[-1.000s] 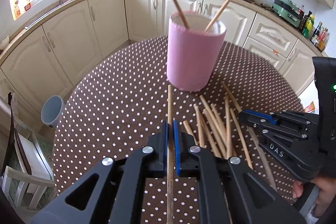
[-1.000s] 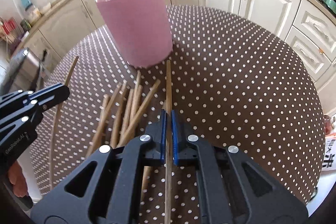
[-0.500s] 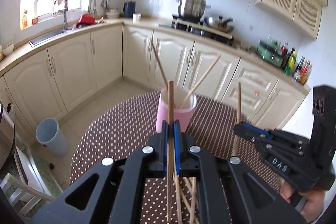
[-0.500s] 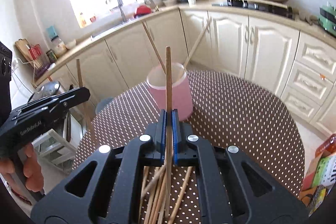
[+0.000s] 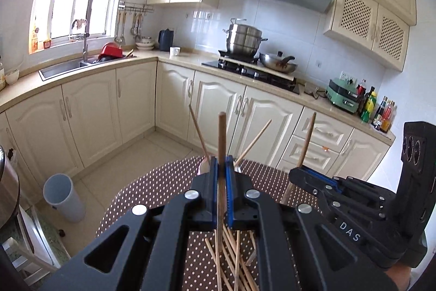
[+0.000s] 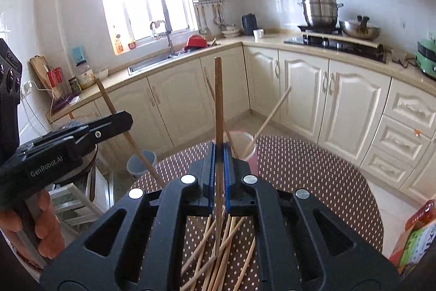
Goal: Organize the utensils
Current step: 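Raise the left tool's chopstick above the pink cup while the right tool carries its chopstick there, then open the left tool over the cup while the right tool releases its chopstick into it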
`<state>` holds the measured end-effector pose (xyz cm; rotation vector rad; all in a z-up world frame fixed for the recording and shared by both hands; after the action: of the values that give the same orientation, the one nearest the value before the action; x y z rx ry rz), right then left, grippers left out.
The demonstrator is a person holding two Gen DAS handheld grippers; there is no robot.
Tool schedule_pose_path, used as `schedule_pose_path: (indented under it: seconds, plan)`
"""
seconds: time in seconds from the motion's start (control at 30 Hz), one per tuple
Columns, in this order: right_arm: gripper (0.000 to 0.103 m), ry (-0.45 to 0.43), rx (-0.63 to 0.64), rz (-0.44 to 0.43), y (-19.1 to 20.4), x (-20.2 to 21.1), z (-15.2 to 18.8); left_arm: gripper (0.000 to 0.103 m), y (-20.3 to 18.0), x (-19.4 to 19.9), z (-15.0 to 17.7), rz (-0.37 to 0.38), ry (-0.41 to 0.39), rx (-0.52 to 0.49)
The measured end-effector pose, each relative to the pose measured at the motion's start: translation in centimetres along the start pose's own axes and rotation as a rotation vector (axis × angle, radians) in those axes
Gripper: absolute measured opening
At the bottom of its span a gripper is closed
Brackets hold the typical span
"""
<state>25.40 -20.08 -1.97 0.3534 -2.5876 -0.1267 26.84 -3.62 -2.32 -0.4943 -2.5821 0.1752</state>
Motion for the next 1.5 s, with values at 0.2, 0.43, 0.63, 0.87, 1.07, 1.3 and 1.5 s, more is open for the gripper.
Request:
schedule_pose_path:
  seconds: [0.2,0.43,0.63,0.87,1.07,1.3,1.5]
  plan:
    - [0.006,-0.084,0.001,0.024,-0.1,0.2,-2.6,0.006,-0.3,0.3,-2.9,0.010,-0.067,-0.002]
    - [0.006,-0.164,-0.015,0.043,-0.5,-0.4,-5.2,0.006,-0.6,0.3,-6.2,0.023,-0.171,0.019]
    - [0.006,-0.229,-0.043,0.060,-1.0,-1.2,-6.3,0.006,-0.7,-0.9,-7.2,0.007,-0.228,0.028]
    - [0.006,-0.299,-0.050,0.102,-1.0,-1.6,-6.8,0.006,-0.1,-4.3,-6.7,-0.021,-0.190,0.038]
    - [0.006,-0.281,-0.042,0.104,-0.9,-2.9,-6.3,0.006,0.6,-6.3,-5.7,-0.030,-0.142,0.026]
    - [0.006,-0.224,-0.049,0.103,-0.8,-4.4,-5.3,0.006,0.8,-7.0,-4.9,-0.033,-0.116,-0.002]
    - [0.006,-0.190,-0.051,0.103,-0.8,-4.9,-4.7,0.009,1.4,-7.6,-4.4,-0.043,-0.087,0.001]
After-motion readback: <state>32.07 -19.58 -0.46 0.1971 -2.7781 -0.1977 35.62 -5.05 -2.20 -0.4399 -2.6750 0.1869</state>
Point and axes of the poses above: each gripper's, at about its wrist camera, not at the fingertips, and x roughly against the way its jaws point, y to its left, z to its underside, the point moved 1 cm from there along -x, roughly the way its jaws point, and after that the axes turned 5 degrees about z, right-handed, at the moved point
